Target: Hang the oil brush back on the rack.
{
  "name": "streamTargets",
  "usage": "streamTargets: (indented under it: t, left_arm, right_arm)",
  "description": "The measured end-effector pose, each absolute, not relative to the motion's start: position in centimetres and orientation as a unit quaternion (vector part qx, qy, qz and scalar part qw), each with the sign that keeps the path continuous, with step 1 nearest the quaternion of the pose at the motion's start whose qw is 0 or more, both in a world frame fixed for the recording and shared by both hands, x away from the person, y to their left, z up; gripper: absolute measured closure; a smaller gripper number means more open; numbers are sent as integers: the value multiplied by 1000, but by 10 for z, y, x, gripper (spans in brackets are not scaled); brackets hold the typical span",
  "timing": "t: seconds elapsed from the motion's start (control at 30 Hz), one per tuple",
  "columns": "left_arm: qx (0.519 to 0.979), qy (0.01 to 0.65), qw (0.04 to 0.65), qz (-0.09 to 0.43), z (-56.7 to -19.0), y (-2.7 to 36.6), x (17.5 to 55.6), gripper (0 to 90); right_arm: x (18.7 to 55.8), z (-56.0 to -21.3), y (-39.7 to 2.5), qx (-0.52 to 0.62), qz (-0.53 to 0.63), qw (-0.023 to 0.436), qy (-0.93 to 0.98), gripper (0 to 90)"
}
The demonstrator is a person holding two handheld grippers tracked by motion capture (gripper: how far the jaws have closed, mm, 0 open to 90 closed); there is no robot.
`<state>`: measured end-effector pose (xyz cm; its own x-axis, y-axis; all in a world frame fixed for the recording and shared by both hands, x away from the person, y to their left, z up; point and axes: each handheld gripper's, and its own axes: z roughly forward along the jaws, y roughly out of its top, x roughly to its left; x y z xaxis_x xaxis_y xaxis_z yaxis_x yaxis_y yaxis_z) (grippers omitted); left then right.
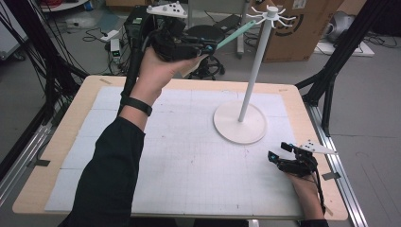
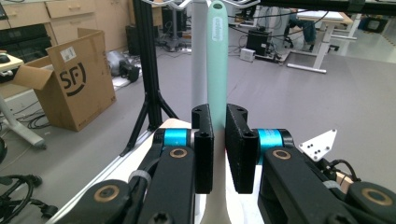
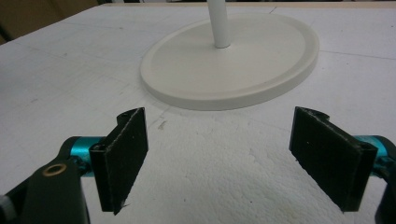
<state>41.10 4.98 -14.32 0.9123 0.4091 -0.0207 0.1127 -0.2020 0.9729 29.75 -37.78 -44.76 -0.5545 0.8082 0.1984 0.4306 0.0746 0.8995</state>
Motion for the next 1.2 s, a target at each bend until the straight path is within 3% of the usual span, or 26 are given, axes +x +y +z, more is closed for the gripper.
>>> streamTargets:
  t: [1.2]
  left_arm:
    - [776,168,596,125,-147,44,413,819]
  right_arm:
    - [297,-447,-378,438,522,179,709,189]
